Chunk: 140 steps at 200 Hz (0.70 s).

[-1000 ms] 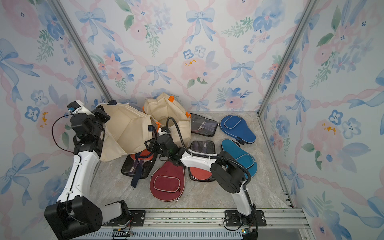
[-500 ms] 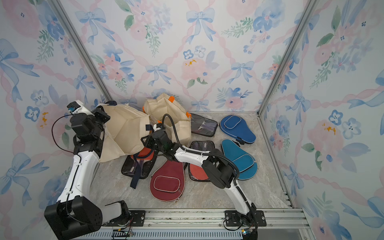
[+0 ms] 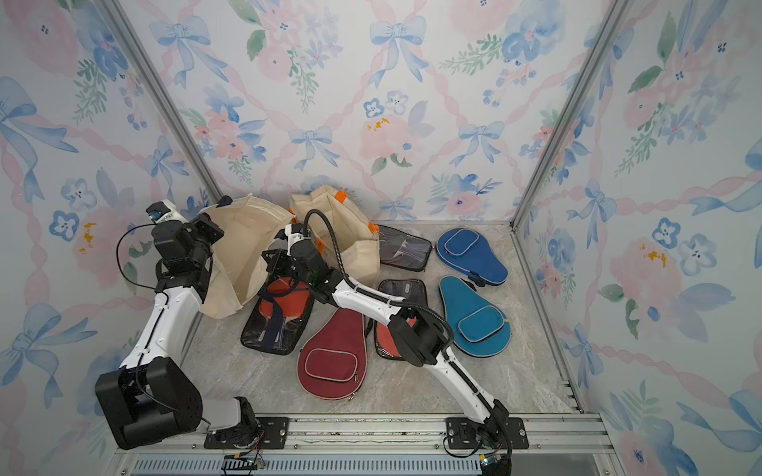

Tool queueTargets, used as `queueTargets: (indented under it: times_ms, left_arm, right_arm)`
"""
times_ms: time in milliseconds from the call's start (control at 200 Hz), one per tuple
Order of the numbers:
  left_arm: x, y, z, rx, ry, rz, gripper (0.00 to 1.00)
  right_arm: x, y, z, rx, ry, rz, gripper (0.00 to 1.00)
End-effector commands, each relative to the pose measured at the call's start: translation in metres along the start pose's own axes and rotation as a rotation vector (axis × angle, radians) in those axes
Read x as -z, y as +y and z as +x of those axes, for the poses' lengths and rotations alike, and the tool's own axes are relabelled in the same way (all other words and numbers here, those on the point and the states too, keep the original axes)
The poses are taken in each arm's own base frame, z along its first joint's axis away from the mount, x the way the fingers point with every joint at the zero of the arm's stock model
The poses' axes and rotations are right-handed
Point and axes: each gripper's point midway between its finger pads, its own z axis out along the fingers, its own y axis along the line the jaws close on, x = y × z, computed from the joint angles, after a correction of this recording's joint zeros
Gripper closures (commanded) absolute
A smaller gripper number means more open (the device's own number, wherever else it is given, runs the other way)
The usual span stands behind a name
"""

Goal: Remove the ping pong set from the canvas bag
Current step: Place the canvas bag at the corner of the board.

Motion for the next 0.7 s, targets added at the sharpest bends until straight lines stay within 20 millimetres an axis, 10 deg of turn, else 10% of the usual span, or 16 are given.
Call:
queueTargets:
  times_ms: [0, 695]
  left_arm:
    - [-0.006, -0.005, -0.021, -0.023, -0.071, 0.019, 1.00]
    - [-0.025, 0.046, 0.021, -0.067, -0.034, -0.103, 1.00]
  right_arm:
    - [-0.006, 0.002, -0.008, 0.059, -0.023, -0.063, 1.00]
    - [0.004, 0.064, -0.070, 0.230, -0.242, -0.179, 1.00]
